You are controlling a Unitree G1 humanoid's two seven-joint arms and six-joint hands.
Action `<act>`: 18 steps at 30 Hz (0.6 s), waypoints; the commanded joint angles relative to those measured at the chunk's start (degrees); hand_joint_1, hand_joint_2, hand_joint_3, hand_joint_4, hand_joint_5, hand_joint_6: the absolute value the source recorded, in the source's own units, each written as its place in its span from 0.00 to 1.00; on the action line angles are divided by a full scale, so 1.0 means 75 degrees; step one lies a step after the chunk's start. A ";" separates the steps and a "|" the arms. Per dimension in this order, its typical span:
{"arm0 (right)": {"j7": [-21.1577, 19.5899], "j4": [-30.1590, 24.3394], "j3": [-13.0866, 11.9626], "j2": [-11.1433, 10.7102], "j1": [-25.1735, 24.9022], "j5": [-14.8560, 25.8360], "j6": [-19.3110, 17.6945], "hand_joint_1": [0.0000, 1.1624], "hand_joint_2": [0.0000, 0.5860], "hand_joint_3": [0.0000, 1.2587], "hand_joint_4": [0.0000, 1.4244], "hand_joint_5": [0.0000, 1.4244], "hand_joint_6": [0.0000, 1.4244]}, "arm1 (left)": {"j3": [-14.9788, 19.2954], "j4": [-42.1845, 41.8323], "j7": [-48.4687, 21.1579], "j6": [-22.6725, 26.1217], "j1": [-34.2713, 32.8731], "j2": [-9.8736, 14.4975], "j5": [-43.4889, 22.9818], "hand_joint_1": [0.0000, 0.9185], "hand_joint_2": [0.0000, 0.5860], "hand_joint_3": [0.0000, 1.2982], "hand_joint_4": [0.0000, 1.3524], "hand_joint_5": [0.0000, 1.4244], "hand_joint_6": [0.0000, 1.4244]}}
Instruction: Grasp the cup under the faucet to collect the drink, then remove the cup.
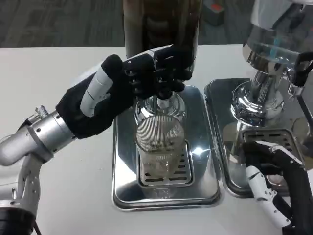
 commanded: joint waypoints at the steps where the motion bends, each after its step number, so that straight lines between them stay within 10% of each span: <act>1: -0.0026 0.0088 -0.0017 -0.0019 -0.0024 0.0075 -0.0131 0.26 0.70 0.37 0.31 0.27 0.33 | -0.0073 0.0159 -0.0127 -0.0340 -0.0053 0.0003 0.0168 0.00 0.17 0.13 0.08 0.12 0.16; 18: 0.0010 -0.0007 -0.0015 -0.0041 0.0067 0.0077 -0.0100 0.26 0.70 0.37 0.31 0.27 0.32 | -0.0257 0.0818 0.0099 -0.2408 -0.0101 0.0231 0.1048 0.00 0.17 0.13 0.08 0.11 0.15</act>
